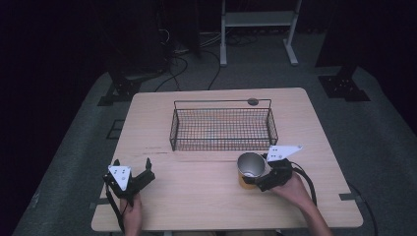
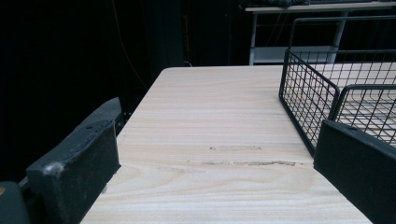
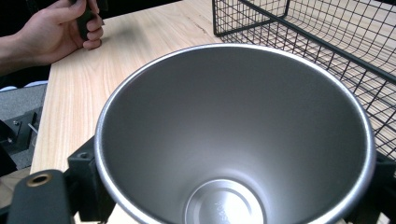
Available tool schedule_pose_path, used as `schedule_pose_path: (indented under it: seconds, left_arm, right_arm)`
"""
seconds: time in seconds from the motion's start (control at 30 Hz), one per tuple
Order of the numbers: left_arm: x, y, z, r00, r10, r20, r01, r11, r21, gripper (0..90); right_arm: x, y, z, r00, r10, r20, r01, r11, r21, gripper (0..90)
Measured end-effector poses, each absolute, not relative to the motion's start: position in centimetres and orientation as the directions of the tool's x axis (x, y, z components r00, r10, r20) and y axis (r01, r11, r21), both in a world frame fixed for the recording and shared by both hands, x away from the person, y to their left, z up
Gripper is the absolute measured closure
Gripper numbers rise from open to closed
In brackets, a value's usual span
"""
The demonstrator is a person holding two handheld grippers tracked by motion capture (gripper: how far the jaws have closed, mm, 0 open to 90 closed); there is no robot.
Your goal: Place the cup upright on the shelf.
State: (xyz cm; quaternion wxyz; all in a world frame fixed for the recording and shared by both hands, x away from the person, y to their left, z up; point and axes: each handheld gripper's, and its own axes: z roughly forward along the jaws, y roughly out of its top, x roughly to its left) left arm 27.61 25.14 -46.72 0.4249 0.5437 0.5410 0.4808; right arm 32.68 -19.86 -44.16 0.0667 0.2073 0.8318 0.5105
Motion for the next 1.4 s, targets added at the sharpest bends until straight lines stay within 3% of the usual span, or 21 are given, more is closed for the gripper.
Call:
schedule_pose_path:
  seconds: [0.37, 0.6, 0.9, 1.4]
  left_arm:
    - [27.6, 25.1, -46.7, -0.046, 0.997, 0.064, 0.181, -0.054, 0.982, 0.0]
    - [27.6, 25.2, -46.7, -0.045, 0.997, 0.063, 0.182, -0.054, 0.982, 0.0]
    - [27.6, 25.2, -46.7, -0.045, 0.997, 0.055, 0.182, -0.046, 0.982, 0.0]
    - [27.6, 25.3, -46.7, -0.045, 0.998, 0.045, 0.175, -0.037, 0.984, 0.0]
  right_arm:
    - [34.2, -20.8, -42.3, -0.908, 0.386, 0.166, 0.309, 0.345, 0.887, 12.7]
    - [35.9, -21.1, -40.3, -0.906, 0.394, 0.153, 0.299, 0.341, 0.892, 12.7]
    - [39.6, -21.1, -36.6, -0.919, 0.362, 0.158, 0.281, 0.318, 0.905, 12.6]
    - [45.3, -19.1, -34.1, -0.930, 0.326, 0.172, 0.282, 0.330, 0.901, 12.6]
